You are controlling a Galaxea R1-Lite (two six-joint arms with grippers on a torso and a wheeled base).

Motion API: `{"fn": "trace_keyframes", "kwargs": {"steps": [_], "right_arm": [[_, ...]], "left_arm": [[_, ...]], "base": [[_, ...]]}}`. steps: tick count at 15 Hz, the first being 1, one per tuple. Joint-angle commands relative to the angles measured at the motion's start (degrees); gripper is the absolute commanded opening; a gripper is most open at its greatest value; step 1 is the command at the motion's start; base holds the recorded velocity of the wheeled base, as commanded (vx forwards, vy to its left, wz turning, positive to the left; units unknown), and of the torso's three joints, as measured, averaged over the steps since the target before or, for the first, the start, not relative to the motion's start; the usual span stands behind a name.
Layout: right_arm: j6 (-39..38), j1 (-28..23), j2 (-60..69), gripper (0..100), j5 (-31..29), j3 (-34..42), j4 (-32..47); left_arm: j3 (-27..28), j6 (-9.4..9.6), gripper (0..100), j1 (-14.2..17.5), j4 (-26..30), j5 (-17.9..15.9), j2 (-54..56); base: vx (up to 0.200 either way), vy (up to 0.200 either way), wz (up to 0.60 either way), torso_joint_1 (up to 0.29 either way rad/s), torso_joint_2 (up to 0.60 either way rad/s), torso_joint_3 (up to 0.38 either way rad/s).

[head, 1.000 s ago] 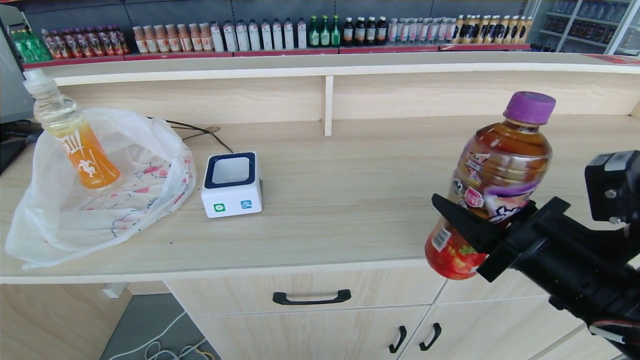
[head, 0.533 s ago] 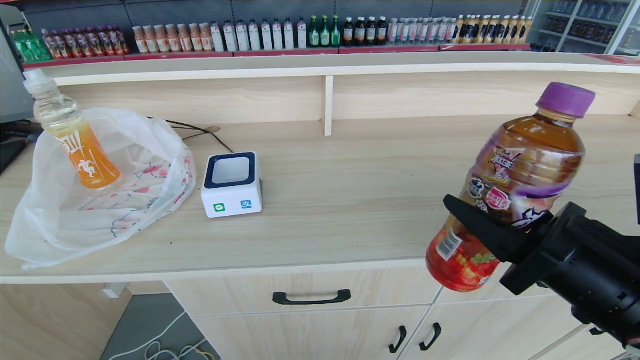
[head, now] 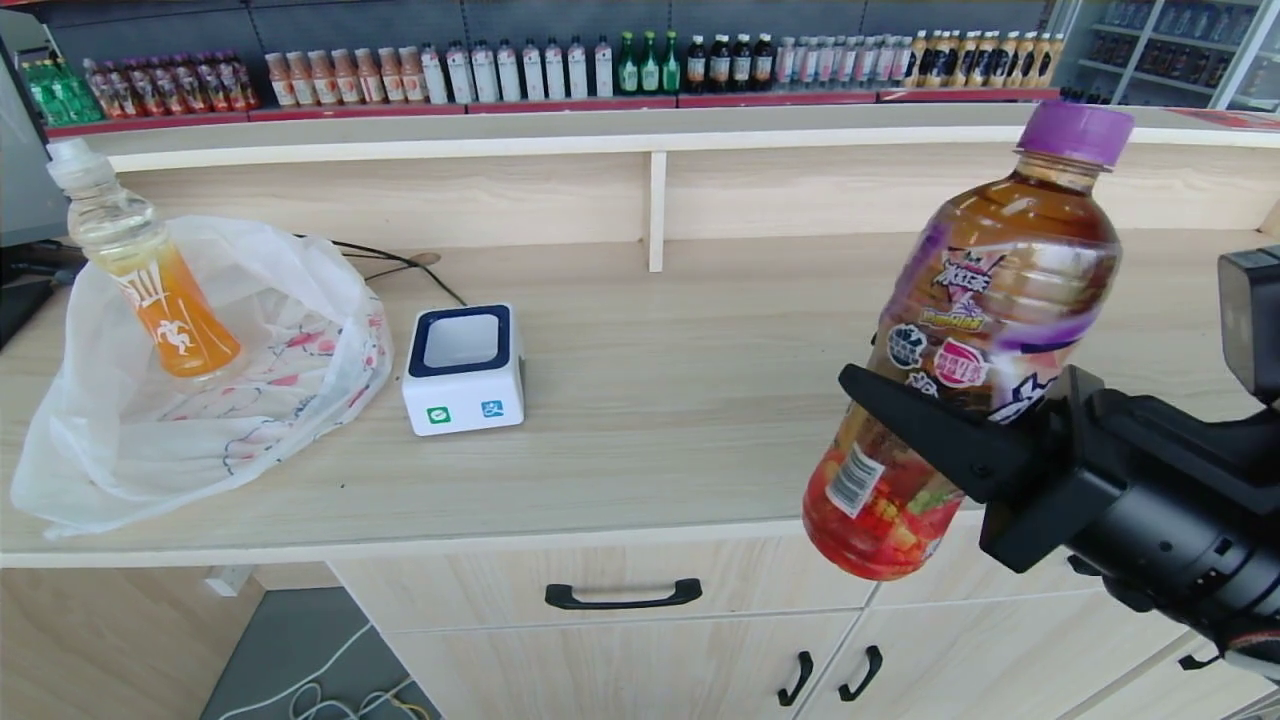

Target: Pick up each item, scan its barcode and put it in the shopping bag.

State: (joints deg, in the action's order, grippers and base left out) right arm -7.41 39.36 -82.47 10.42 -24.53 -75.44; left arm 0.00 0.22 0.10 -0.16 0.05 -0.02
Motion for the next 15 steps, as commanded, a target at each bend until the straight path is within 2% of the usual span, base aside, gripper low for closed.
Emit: {"fn": "trace_keyframes", "kwargs": {"steps": [1, 4, 6, 9, 15], "right_arm": [[-2.4, 0.1, -5.9, 0, 1.4, -4.7, -0.4], [-6.7, 0.1, -8.7, 0, 5.3, -5.7, -3.8], [-7.4, 0.1, -11.1, 0, 11.6, -5.3, -9.8], [-10.8, 0.6, -12.5, 0, 16.2, -4.7, -14.6], [-20.2, 1.7, -12.2, 0, 17.0, -5.3, -14.6]], "left_arm": [[0.0, 0.04, 100, 0.0, 0.0, 0.0, 0.0], [0.0, -0.04, 100, 0.0, 0.0, 0.0, 0.0], [0.0, 0.04, 100, 0.0, 0.0, 0.0, 0.0], [0.0, 0.04, 100, 0.0, 0.0, 0.0, 0.0], [0.0, -0.04, 100, 0.0, 0.0, 0.0, 0.0]], "base": [[0.000, 0.000, 0.00, 0.000, 0.00, 0.000], [0.000, 0.000, 0.00, 0.000, 0.00, 0.000], [0.000, 0.000, 0.00, 0.000, 0.00, 0.000], [0.000, 0.000, 0.00, 0.000, 0.00, 0.000], [0.000, 0.000, 0.00, 0.000, 0.00, 0.000]]}}
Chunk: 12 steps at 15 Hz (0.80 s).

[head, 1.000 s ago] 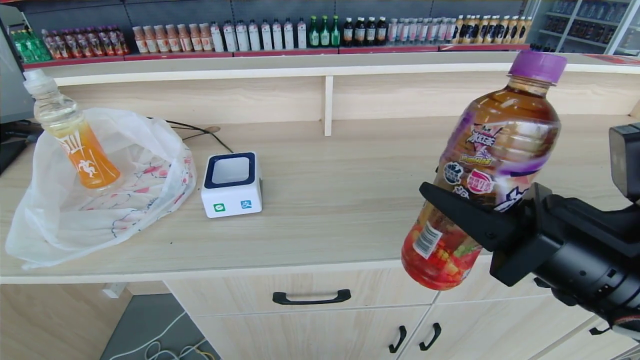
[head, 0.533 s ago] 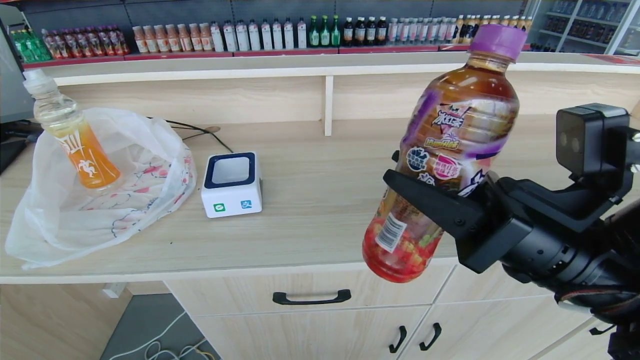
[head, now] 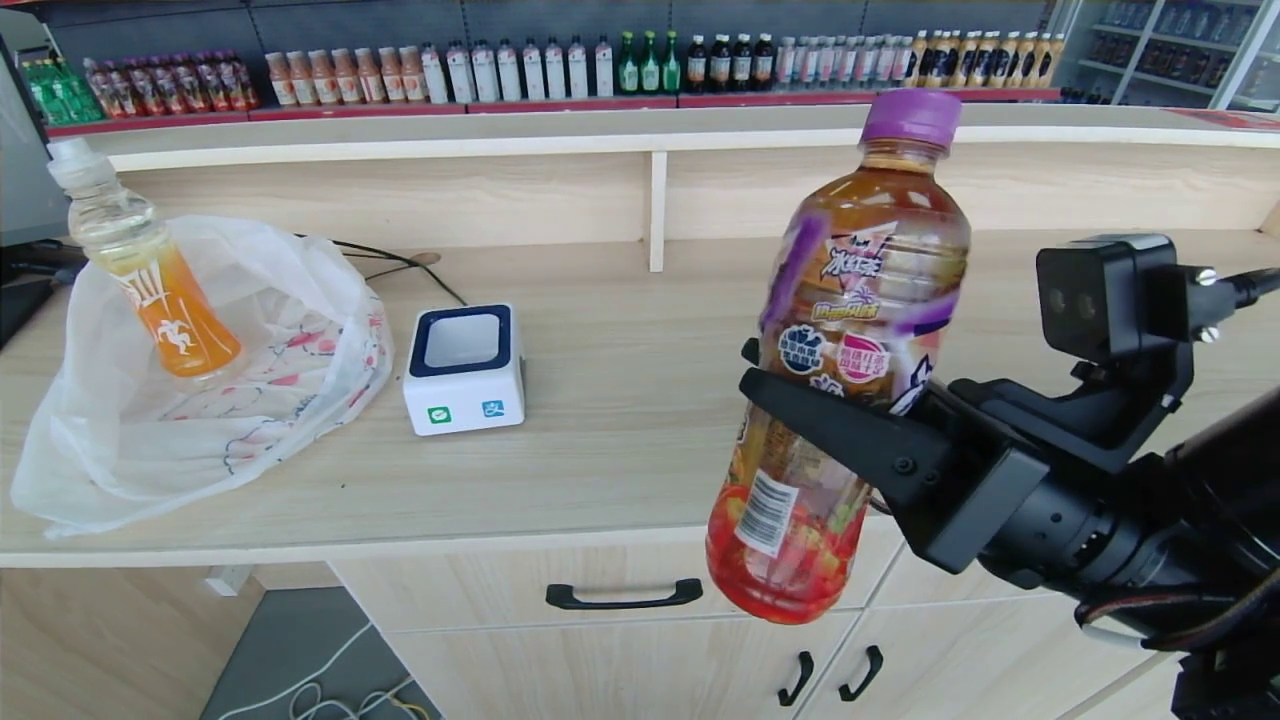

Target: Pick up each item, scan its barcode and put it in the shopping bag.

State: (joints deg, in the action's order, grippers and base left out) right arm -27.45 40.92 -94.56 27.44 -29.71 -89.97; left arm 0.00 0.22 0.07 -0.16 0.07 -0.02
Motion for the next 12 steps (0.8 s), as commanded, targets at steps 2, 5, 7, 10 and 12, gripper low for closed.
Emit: {"fn": "trace_keyframes", "kwargs": {"steps": [2, 5, 7, 10, 12], "right_arm": [[-4.1, 0.2, 0.3, 0, 0.0, 0.2, 0.0], [-11.0, 0.4, 2.6, 0, 0.0, -2.7, 0.0], [-14.6, 0.3, 2.6, 0, 0.0, -5.8, 0.0], [-14.6, 0.7, 2.2, 0, 0.0, -4.7, 0.0], [-14.6, 1.1, 2.5, 0, 0.0, -3.8, 0.0]], "left_arm": [[0.0, -0.04, 100, 0.0, 0.0, 0.0, 0.0], [0.0, -0.04, 100, 0.0, 0.0, 0.0, 0.0], [0.0, 0.04, 100, 0.0, 0.0, -0.1, 0.0], [0.0, -0.04, 100, 0.0, 0.0, 0.0, 0.0], [0.0, -0.04, 100, 0.0, 0.0, 0.0, 0.0]], "base": [[0.000, 0.000, 0.00, 0.000, 0.00, 0.000], [0.000, 0.000, 0.00, 0.000, 0.00, 0.000], [0.000, 0.000, 0.00, 0.000, 0.00, 0.000], [0.000, 0.000, 0.00, 0.000, 0.00, 0.000], [0.000, 0.000, 0.00, 0.000, 0.00, 0.000]]}}
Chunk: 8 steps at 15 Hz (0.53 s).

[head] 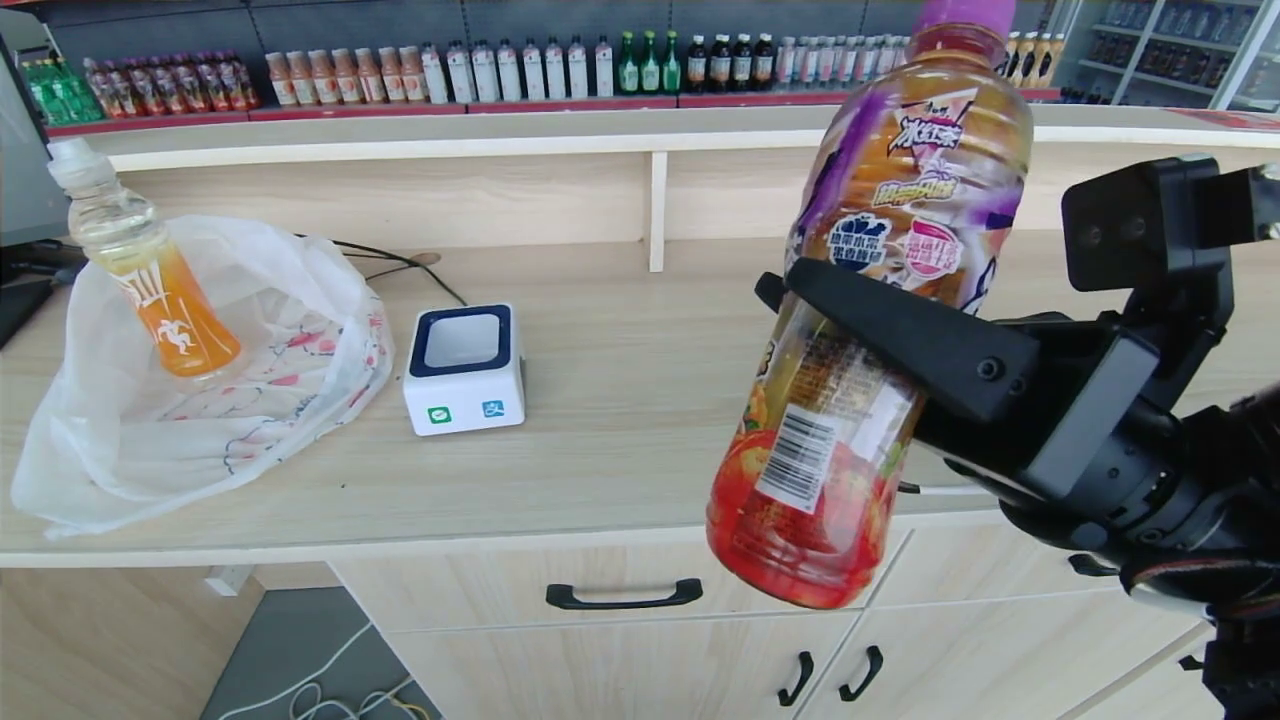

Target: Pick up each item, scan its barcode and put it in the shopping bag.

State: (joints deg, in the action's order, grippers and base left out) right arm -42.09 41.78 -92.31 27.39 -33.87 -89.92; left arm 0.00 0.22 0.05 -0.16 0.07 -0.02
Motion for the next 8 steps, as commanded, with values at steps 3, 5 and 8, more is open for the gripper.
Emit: {"fn": "trace_keyframes", "kwargs": {"steps": [3, 5, 8], "right_arm": [[0.0, 0.4, 0.7, 0, 0.0, 0.9, -0.1], [0.0, 0.4, 0.7, 0, 0.0, 1.3, -0.1], [0.1, 0.4, 1.0, 0, 0.0, 1.3, -0.1]], "left_arm": [[0.0, 0.04, 100, 0.0, 0.0, 0.0, 0.0], [0.0, 0.04, 100, 0.0, 0.0, 0.0, 0.0], [0.0, 0.04, 100, 0.0, 0.0, 0.0, 0.0]], "base": [[0.000, 0.000, 0.00, 0.000, 0.00, 0.000], [0.000, 0.000, 0.00, 0.000, 0.00, 0.000], [0.000, 0.000, 0.00, 0.000, 0.00, 0.000]]}}
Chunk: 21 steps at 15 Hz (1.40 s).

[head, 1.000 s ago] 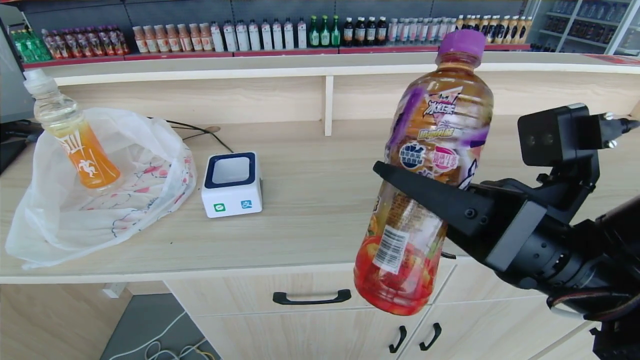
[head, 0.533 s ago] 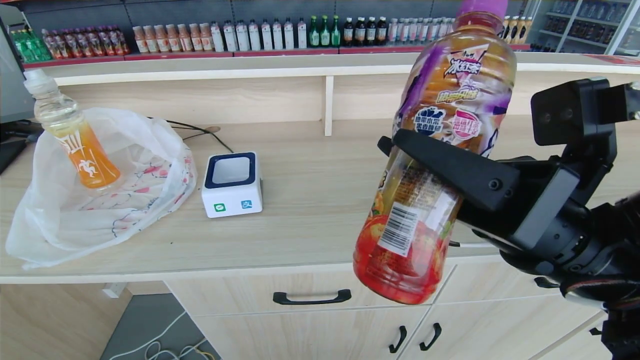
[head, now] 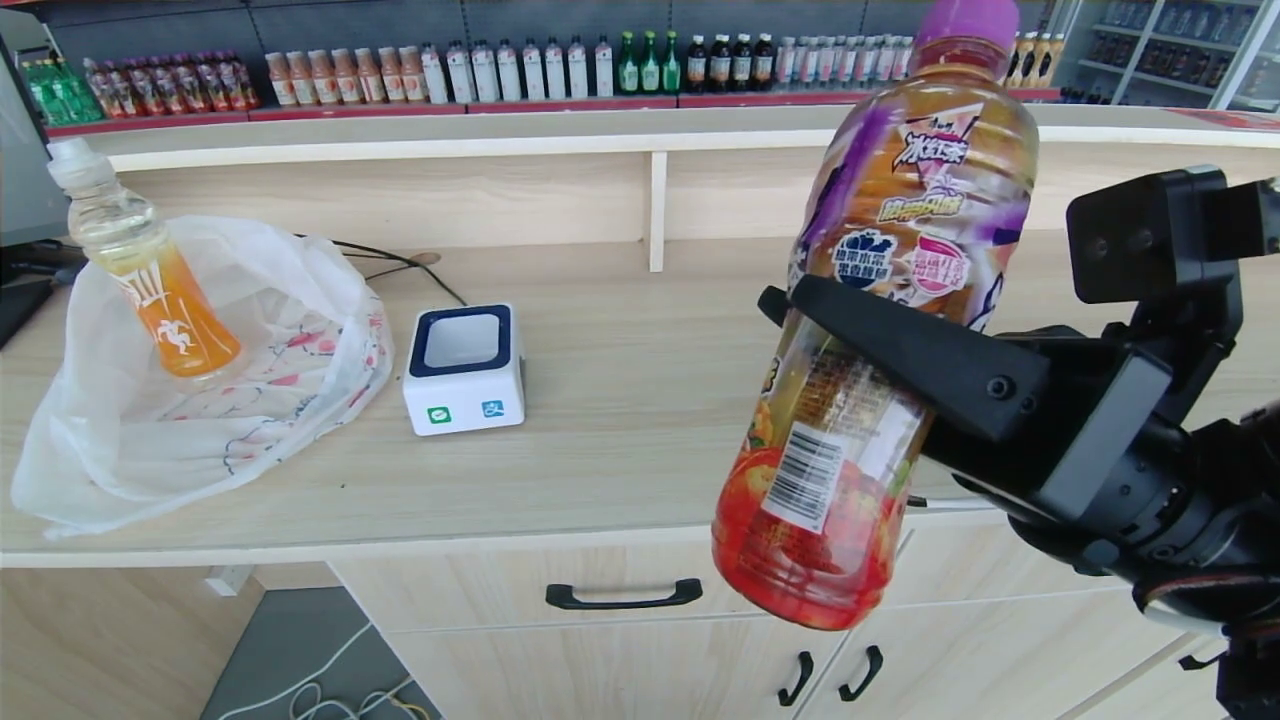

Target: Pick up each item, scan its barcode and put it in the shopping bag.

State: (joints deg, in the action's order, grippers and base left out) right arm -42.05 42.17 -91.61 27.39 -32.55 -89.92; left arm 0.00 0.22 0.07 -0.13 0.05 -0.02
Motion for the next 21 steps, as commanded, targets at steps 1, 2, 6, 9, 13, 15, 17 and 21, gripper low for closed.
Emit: {"fn": "trace_keyframes", "kwargs": {"steps": [1, 2, 6, 9, 13, 15, 17, 21], "right_arm": [[0.0, 0.0, 0.5, 0, 0.0, 0.1, -0.1], [0.0, 0.0, 0.4, 0, 0.0, 0.1, -0.1], [0.0, 0.3, 0.2, 0, 0.0, 0.5, -0.1], [0.5, 0.4, 0.3, 0, 0.0, 2.0, -0.1], [4.2, 0.3, 0.4, 0, -0.3, 2.6, -0.1], [6.7, 0.3, 0.5, 0, -0.4, 4.1, -0.1], [10.9, 0.2, 1.0, 0, -0.5, 6.4, -0.1], [21.4, 1.4, 0.7, 0, -4.5, 7.1, -0.1]], "left_arm": [[0.0, 0.04, 100, 0.0, 0.0, 0.0, 0.0], [0.0, 0.04, 100, 0.0, 0.0, 0.0, 0.0], [0.0, -0.04, 100, 0.0, 0.0, 0.0, 0.0], [0.0, -0.04, 100, 0.0, 0.0, 0.0, 0.0], [0.0, 0.04, 100, 0.0, 0.0, 0.0, 0.0], [0.0, 0.04, 100, 0.0, 0.0, 0.0, 0.0], [0.0, -0.04, 100, 0.0, 0.0, 0.0, 0.0], [0.0, 0.04, 100, 0.0, 0.0, 0.0, 0.0]], "base": [[0.000, 0.000, 0.00, 0.000, 0.00, 0.000], [0.000, 0.000, 0.00, 0.000, 0.00, 0.000], [0.000, 0.000, 0.00, 0.000, 0.00, 0.000], [0.000, 0.000, 0.00, 0.000, 0.00, 0.000], [0.000, 0.000, 0.00, 0.000, 0.00, 0.000], [0.000, 0.000, 0.00, 0.000, 0.00, 0.000], [0.000, 0.000, 0.00, 0.000, 0.00, 0.000], [0.000, 0.000, 0.00, 0.000, 0.00, 0.000]]}}
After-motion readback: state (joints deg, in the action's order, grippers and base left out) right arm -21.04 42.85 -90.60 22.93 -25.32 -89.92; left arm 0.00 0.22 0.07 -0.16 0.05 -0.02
